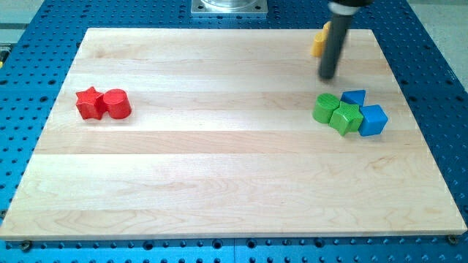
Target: Add hexagon into the group of the blocks
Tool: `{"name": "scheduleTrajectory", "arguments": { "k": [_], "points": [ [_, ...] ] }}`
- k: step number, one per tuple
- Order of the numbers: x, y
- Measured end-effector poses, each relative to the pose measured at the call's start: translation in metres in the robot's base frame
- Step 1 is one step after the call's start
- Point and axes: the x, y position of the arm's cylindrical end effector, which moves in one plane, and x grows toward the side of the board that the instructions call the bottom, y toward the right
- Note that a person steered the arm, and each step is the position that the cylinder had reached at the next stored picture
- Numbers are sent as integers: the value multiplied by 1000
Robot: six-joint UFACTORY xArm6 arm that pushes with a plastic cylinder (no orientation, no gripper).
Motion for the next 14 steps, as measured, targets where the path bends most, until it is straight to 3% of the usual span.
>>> {"name": "scheduleTrajectory", "arguments": {
  "k": [2,4,5,6,7,8,9,10,11,12,14],
  "points": [
    [-117,32],
    [-129,17],
    [-129,-19],
    [-128,-78],
    [-121,-93],
    [-53,-63],
    [-33,-65],
    [-62,-73],
    [-36,-101],
    [6,-84],
    [6,-111]
  ]
}}
